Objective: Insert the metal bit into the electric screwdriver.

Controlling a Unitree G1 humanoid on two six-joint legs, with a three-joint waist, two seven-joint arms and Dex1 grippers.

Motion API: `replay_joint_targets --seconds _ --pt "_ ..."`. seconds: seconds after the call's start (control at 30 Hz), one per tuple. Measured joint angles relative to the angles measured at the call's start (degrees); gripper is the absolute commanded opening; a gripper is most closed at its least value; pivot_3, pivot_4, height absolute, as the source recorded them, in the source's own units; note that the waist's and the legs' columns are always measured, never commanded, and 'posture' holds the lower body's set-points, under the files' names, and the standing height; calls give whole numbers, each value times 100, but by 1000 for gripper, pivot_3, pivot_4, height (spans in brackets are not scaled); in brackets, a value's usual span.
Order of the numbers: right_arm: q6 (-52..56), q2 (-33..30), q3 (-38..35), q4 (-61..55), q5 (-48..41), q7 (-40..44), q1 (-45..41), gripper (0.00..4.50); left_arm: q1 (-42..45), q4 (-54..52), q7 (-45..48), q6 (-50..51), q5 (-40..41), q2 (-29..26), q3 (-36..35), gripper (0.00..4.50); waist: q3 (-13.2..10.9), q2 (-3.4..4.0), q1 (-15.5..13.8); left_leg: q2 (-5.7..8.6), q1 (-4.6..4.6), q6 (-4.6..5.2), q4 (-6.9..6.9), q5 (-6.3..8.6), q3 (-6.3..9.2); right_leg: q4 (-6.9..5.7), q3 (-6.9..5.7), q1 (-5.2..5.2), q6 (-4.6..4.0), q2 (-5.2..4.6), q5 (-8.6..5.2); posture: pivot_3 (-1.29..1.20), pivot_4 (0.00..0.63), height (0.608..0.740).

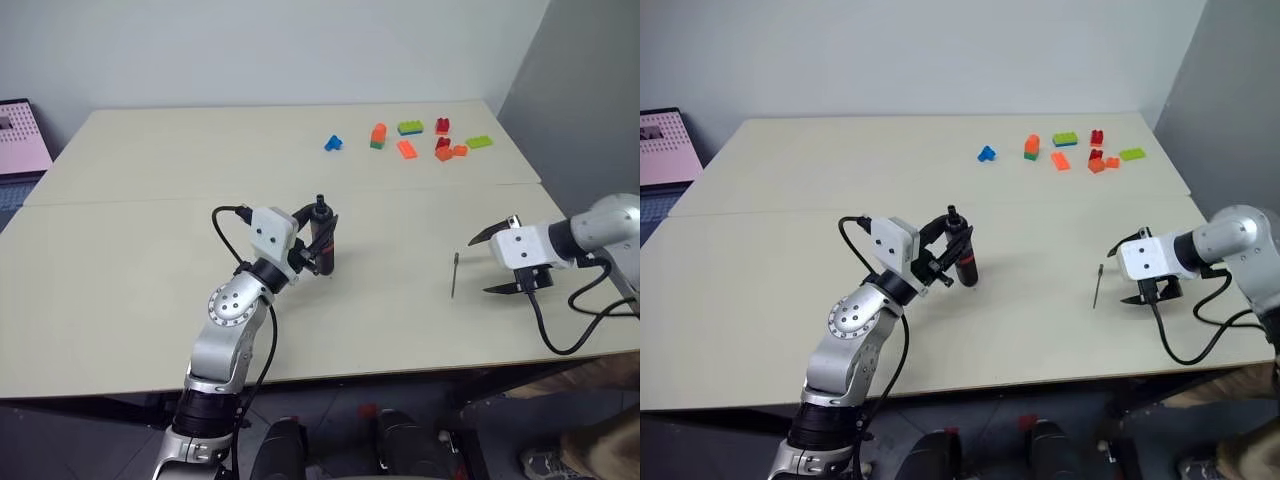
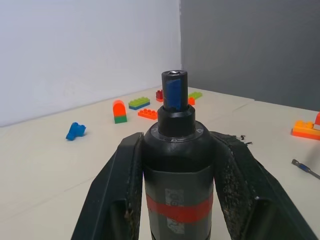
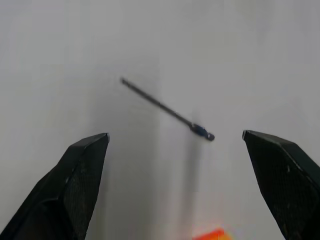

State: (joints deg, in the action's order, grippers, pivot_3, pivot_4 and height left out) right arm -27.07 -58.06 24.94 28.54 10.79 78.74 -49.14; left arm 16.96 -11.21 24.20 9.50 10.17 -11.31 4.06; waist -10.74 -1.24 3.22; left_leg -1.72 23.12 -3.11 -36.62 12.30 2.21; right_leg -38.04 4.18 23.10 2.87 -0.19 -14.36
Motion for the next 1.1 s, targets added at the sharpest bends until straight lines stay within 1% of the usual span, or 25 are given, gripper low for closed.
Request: replay_joint_targets --seconds 0.07,0.17,0.23,0.27,0.37,0.43,0.57,0.63,0.67,0.77,0.8,0.83,0.87,0.9,0.93,0.97,1.0,1.1 --pt "-1036 315 469 910 679 -49 -694 4500 -23 -15 -43 -4 -28 9 9 1639 -1 0 23 0 -13 0 12 0 -9 -1 9 -4 0 -1 1 0 150 740" --pt "-1932 646 883 1750 1349 -238 -1250 4500 -46 -40 -109 -12 -39 29 25 1639 -1 1 9 0 -18 0 25 -2 -9 -1 11 -7 -2 -2 0 0 150 740" --pt "-2275 852 1083 2145 1676 -416 -1491 4500 -66 -60 -121 -16 -43 35 30 1638 -1 0 2 1 -19 0 31 -2 -9 0 11 -7 -2 -3 1 0 150 740" --pt "-2581 1141 1336 2590 2086 -655 -1766 4500 -80 -82 -177 -14 -61 41 39 1638 0 1 9 1 -21 0 34 -2 -12 -1 15 -6 -2 -3 1 0 150 740" --pt "-2859 1429 1579 2949 2495 -964 -1955 4500 -120 -147 -233 -5 -95 51 64 1638 0 1 1 1 -22 0 41 -2 -11 -2 15 -4 -4 -4 5 0 150 740" --pt "-3013 1593 1732 3225 2784 -1214 -2070 4500 -157 -191 -249 -3 -101 54 68 1638 0 1 -1 1 -22 0 44 -2 -11 -2 14 -4 -26 -4 17 0 150 740" --pt "-3102 1820 2012 3542 3269 -1647 -2330 4500 -187 -224 -321 15 -112 52 62 1638 0 2 9 1 -26 0 45 -3 -11 -4 14 -3 -27 -4 17 0 150 740" --pt "-3105 1887 2095 3617 3420 -1777 -2411 4140 -197 -234 -346 19 -116 52 63 1638 0 2 13 1 -26 0 46 -3 -10 -6 14 -3 -27 -3 17 0 150 740" --pt "-3099 1965 2149 3708 3534 -1848 -2467 4106 -216 -248 -357 19 -117 52 63 1638 0 3 13 1 -28 1 46 -4 -10 -7 13 -3 -26 -3 16 0 150 740" --pt "-3074 2115 2250 3869 3768 -1929 -2567 3275 -218 -248 -386 24 -132 51 61 1638 0 2 23 -1 -32 2 46 -6 -10 -7 13 -4 -26 -2 17 0 150 740" --pt "-3063 2135 2257 3914 3796 -1949 -2578 3120 -220 -248 -394 27 -133 51 61 1638 0 2 23 -1 -34 2 46 -6 -10 -7 13 -5 -25 -2 17 0 150 740" --pt "-3048 2152 2259 3943 3843 -1998 -2583 2736 -232 -248 -414 23 -136 51 59 1638 1 2 25 -2 -36 3 46 -7 -10 -7 13 -7 -25 -1 16 0 150 740" --pt "-3034 2176 2259 3973 3878 -2018 -2586 2514 -241 -248 -438 22 -138 51 57 1638 1 1 36 -2 -43 4 46 -7 -10 -6 13 -14 -25 -1 15 0 150 740" --pt "-3014 2199 2260 3993 3908 -2024 -2586 2237 -253 -248 -458 23 -141 51 56 1638 1 0 51 -3 -55 4 46 -7 -10 -5 13 -27 -27 -1 11 0 150 740" --pt "-3002 2218 2261 4005 3928 -2030 -2586 2061 -263 -248 -466 22 -144 50 55 1638 1 0 61 -3 -64 4 48 -7 -10 -3 13 -37 -31 -1 7 0 150 740" --pt "-2986 2270 2264 4039 3980 -2068 -2586 1729 -274 -247 -478 22 -160 41 53 1638 1 0 93 -3 -97 4 53 -7 -11 2 13 -68 -49 -1 -6 0 150 740" --pt "-2985 2287 2264 4041 3982 -2097 -2586 1505 -276 -245 -479 25 -164 34 51 1637 0 -1 112 -3 -115 4 56 -6 -11 4 14 -83 -51 -1 -8 0 150 740" --pt "-2990 2346 2262 4038 3983 -2156 -2586 674 -277 -245 -481 20 -198 28 49 1637 1 -1 161 -3 -124 4 59 -6 -10 2 14 -90 -52 -1 -9 0 150 740"
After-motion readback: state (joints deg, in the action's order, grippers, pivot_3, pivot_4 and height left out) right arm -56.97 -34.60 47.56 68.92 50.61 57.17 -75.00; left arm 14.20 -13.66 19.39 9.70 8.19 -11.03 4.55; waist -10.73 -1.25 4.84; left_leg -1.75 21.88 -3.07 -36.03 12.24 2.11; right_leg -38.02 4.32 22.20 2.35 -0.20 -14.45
